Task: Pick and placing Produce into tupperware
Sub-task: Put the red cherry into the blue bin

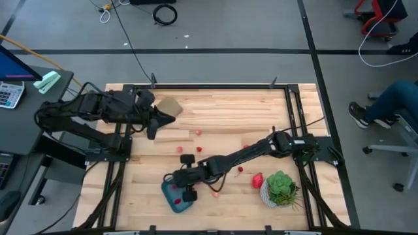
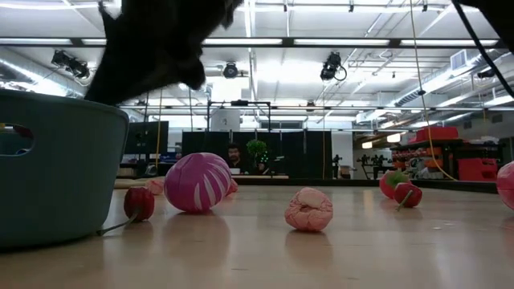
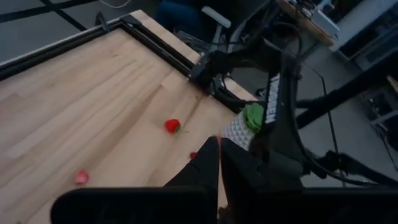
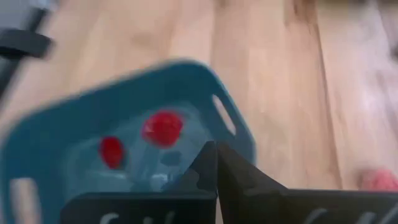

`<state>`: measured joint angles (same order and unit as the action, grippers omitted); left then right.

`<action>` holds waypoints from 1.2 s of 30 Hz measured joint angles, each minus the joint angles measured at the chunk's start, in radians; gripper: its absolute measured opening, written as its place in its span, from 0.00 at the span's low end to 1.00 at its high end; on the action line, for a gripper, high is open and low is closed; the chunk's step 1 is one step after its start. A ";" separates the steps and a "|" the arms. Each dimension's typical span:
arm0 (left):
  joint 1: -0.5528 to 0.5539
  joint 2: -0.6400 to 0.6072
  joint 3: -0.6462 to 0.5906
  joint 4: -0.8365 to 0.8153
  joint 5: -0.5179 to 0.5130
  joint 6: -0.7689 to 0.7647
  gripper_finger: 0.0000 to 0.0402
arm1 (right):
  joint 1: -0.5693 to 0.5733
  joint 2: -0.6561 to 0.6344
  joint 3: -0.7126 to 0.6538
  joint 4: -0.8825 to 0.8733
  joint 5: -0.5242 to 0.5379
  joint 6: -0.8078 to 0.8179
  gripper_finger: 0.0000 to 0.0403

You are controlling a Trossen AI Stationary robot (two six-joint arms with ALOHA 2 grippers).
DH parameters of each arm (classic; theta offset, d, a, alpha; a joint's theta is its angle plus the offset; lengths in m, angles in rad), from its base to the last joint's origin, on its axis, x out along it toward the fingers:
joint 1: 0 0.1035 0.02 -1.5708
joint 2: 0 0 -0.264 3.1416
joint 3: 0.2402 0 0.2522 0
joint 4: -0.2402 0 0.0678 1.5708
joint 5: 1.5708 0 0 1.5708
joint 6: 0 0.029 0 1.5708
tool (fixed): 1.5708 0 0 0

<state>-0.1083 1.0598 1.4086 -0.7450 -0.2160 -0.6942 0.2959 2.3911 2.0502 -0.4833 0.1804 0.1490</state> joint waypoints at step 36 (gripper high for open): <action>-0.042 0.001 0.000 -0.073 0.001 0.010 0.05 | -0.054 -0.197 0.000 -0.353 -0.248 0.207 0.31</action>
<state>-0.1501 1.0603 1.4086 -0.8181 -0.2153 -0.6842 0.2422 2.1945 2.0506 -0.8362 -0.0672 0.3565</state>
